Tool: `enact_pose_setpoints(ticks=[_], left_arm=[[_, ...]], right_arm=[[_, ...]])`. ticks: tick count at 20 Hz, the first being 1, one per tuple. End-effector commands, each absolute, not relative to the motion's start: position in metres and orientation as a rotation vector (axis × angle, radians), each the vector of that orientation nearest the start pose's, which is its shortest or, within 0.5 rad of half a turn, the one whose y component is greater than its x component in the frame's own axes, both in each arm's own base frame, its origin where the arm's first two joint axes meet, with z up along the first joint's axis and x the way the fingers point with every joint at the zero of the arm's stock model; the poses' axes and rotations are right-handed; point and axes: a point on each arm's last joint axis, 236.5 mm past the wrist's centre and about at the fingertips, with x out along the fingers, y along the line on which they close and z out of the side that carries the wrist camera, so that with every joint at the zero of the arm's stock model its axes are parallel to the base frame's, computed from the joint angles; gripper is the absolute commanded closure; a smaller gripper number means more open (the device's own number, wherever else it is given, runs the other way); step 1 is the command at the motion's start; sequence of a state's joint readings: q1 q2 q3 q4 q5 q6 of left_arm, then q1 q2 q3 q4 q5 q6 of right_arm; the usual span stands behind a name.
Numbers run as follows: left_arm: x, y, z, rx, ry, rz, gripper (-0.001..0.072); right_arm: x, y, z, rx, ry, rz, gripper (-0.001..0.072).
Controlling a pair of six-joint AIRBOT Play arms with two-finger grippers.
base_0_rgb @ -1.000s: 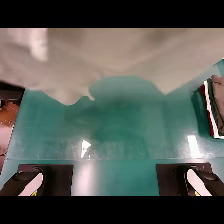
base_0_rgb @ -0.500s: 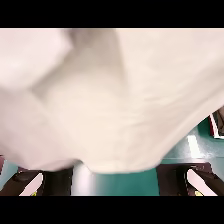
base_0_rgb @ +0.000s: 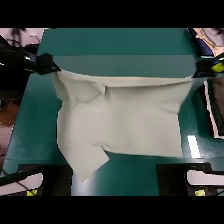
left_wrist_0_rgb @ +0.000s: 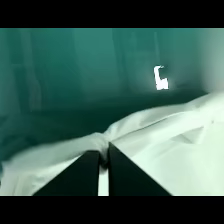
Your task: Fold the shirts.
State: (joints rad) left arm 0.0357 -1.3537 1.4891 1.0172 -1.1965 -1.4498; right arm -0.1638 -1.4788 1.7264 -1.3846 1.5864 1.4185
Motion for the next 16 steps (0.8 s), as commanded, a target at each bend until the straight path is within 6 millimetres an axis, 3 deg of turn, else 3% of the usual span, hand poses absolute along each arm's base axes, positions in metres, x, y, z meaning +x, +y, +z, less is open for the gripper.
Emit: enact_pose_setpoints(ticks=[1, 3, 5, 8, 11, 13, 16], left_arm=[[0.506, -0.087, 0.069, -0.390, 0.956, -0.312, 0.0677], [0.538, -0.073, 0.072, -0.387, 0.829, -0.256, 0.0677], [0.565, -0.058, 0.093, -0.389, 0.687, -0.200, 0.0678], [0.579, -0.050, 0.112, -0.331, 0.594, -0.191, 0.0678], [0.570, -0.056, 0.101, -0.233, 0.642, -0.245, 0.0677], [0.554, -0.056, 0.081, -0.135, 0.741, -0.279, 0.0678], [0.517, -0.045, 0.045, 0.007, 0.946, -0.299, 0.0678]], right_arm=[[0.458, -0.012, 0.036, 0.122, 1.361, 0.128, 0.0701], [0.493, -0.015, 0.026, 0.163, 1.283, 0.085, 0.0701], [0.525, -0.014, 0.030, 0.187, 1.176, 0.054, 0.0701], [0.555, -0.011, 0.050, 0.174, 1.031, 0.051, 0.0701], [0.557, 0.001, 0.052, 0.157, 1.023, 0.070, 0.0701], [0.548, 0.012, 0.047, 0.138, 1.068, 0.091, 0.0701], [0.517, 0.021, 0.029, 0.060, 1.211, 0.096, 0.0701]])
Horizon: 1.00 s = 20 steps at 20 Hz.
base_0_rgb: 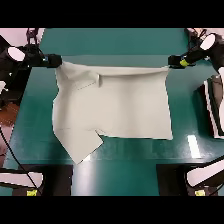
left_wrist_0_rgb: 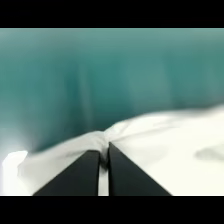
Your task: Fold the shirts.
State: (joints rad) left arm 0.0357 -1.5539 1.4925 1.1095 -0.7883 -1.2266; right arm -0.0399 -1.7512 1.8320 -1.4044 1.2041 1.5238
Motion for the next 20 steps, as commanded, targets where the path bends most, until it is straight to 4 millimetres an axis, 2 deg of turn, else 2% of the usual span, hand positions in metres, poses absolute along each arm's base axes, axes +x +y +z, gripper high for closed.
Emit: enact_pose_setpoints(ticks=[1, 5, 9, 13, 15, 16, 17, 18, 20], left_arm=[[0.504, -0.040, 0.035, 0.046, 1.010, -0.301, 0.0678], [0.469, -0.030, 0.009, 0.103, 1.176, -0.311, 0.0678], [0.450, -0.029, -0.019, 0.094, 1.249, -0.314, 0.0677], [0.442, -0.026, -0.023, 0.109, 1.285, -0.311, 0.0677], [0.434, -0.026, -0.025, 0.101, 1.321, -0.317, 0.0676], [0.430, -0.027, -0.025, 0.100, 1.336, -0.321, 0.0675], [0.426, -0.027, -0.026, 0.097, 1.354, -0.325, 0.0675], [0.422, -0.028, -0.026, 0.095, 1.369, -0.329, 0.0641], [0.412, -0.027, -0.028, 0.084, 1.415, -0.324, 0.0641]], right_arm=[[0.505, 0.024, 0.020, 0.035, 1.260, 0.098, 0.0701], [0.465, 0.036, -0.008, 0.024, 1.356, 0.117, 0.0701], [0.438, 0.038, -0.024, 0.046, 1.395, 0.120, 0.0700], [0.419, 0.038, -0.035, 0.057, 1.446, 0.124, 0.0697], [0.412, 0.052, -0.035, 0.126, 1.480, 0.165, 0.0694], [0.411, 0.057, -0.033, 0.153, 1.481, 0.183, 0.0668], [0.412, 0.061, -0.031, 0.186, 1.476, 0.198, 0.0498], [0.413, 0.064, -0.029, 0.225, 1.474, 0.210, 0.0336], [0.409, 0.066, -0.025, 0.291, 1.485, 0.227, 0.0329]])
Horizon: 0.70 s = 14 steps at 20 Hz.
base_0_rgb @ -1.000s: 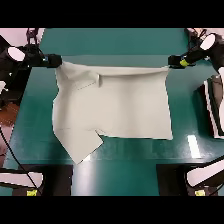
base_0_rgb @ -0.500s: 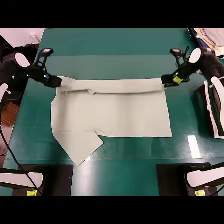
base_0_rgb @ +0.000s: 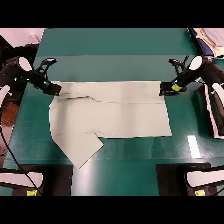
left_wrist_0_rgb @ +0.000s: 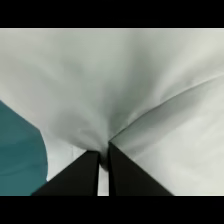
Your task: Fold the shirts.
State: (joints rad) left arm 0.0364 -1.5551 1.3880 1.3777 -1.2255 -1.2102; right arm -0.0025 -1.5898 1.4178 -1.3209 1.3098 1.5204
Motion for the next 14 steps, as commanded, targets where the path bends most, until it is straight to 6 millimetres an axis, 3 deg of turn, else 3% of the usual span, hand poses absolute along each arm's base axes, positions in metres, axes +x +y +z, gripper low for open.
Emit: enact_pose_setpoints(ticks=[1, 2, 3, 4, 6, 9, 11, 14], left_arm=[[0.407, -0.025, -0.029, 0.086, 1.436, -0.322, 0.0641], [0.404, -0.025, -0.029, 0.083, 1.449, -0.322, 0.0422], [0.404, -0.024, -0.029, 0.067, 1.455, -0.301, 0.0071], [0.405, -0.022, -0.030, 0.054, 1.456, -0.271, 0.0000], [0.403, -0.006, -0.031, 0.072, 1.476, -0.194, -0.0002], [0.379, 0.015, -0.026, 0.024, 1.565, -0.074, -0.0003], [0.354, 0.009, -0.021, -0.065, 1.584, -0.081, -0.0003], [0.290, 0.003, -0.028, -0.141, 1.607, -0.041, -0.0003]], right_arm=[[0.406, 0.064, -0.023, 0.316, 1.498, 0.228, 0.0329], [0.401, 0.062, -0.021, 0.334, 1.519, 0.234, 0.0329], [0.396, 0.059, -0.020, 0.345, 1.537, 0.235, 0.0329], [0.392, 0.056, -0.019, 0.348, 1.551, 0.236, 0.0329], [0.386, 0.053, -0.012, 0.342, 1.556, 0.245, 0.0329], [0.380, 0.054, 0.012, 0.306, 1.515, 0.275, 0.0330], [0.372, 0.055, 0.033, 0.273, 1.485, 0.304, 0.0329], [0.366, 0.055, 0.063, 0.220, 1.405, 0.334, 0.0330]])
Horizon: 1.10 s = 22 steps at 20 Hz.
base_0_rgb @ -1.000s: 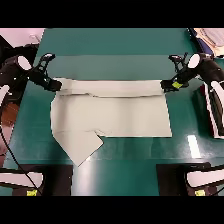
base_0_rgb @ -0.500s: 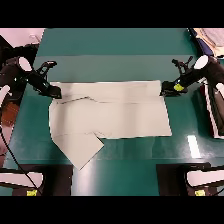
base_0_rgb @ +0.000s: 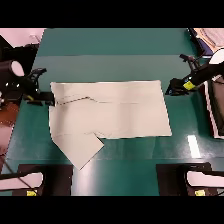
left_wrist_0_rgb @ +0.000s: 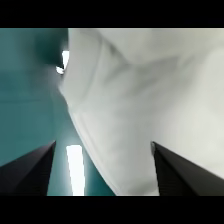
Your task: Fold the shirts.
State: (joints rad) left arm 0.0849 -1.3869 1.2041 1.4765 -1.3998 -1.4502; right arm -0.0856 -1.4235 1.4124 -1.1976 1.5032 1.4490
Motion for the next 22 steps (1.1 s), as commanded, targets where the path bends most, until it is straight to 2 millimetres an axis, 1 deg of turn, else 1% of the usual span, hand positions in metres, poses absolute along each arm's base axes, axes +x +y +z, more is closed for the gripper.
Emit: enact_pose_setpoints(ticks=[1, 3, 4, 6, 7, 8, 10, 13, 16, 19, 22], left_arm=[[0.264, -0.004, -0.034, -0.174, 1.623, -0.037, -0.0002], [0.219, -0.023, -0.046, -0.254, 1.639, -0.060, -0.0003], [0.202, -0.032, -0.051, -0.291, 1.643, -0.072, -0.0003], [0.177, -0.047, -0.059, -0.365, 1.666, -0.079, -0.0003], [0.169, -0.052, -0.061, -0.384, 1.688, -0.092, -0.0003], [0.163, -0.053, -0.062, -0.386, 1.708, -0.095, -0.0003], [0.160, -0.052, -0.065, -0.385, 1.714, -0.091, -0.0003], [0.170, -0.051, -0.071, -0.394, 1.669, -0.074, -0.0003], [0.173, -0.064, -0.080, -0.475, 1.654, -0.079, -0.0003], [0.166, -0.066, -0.092, -0.494, 1.686, -0.070, -0.0003], [0.162, -0.067, -0.093, -0.497, 1.704, -0.072, -0.0001]], right_arm=[[0.367, 0.055, 0.072, 0.210, 1.370, 0.334, 0.0330], [0.371, 0.055, 0.087, 0.201, 1.307, 0.328, 0.0330], [0.372, 0.055, 0.091, 0.197, 1.286, 0.326, 0.0330], [0.373, 0.055, 0.095, 0.195, 1.270, 0.325, 0.0330], [0.372, 0.055, 0.094, 0.194, 1.273, 0.325, 0.0330], [0.372, 0.055, 0.094, 0.195, 1.272, 0.325, 0.0330], [0.372, 0.055, 0.094, 0.195, 1.272, 0.325, 0.0330], [0.372, 0.055, 0.094, 0.195, 1.272, 0.325, 0.0330], [0.372, 0.055, 0.094, 0.194, 1.272, 0.325, 0.0330], [0.372, 0.055, 0.094, 0.194, 1.274, 0.325, 0.0330], [0.370, 0.055, 0.094, 0.194, 1.282, 0.327, 0.0330]])
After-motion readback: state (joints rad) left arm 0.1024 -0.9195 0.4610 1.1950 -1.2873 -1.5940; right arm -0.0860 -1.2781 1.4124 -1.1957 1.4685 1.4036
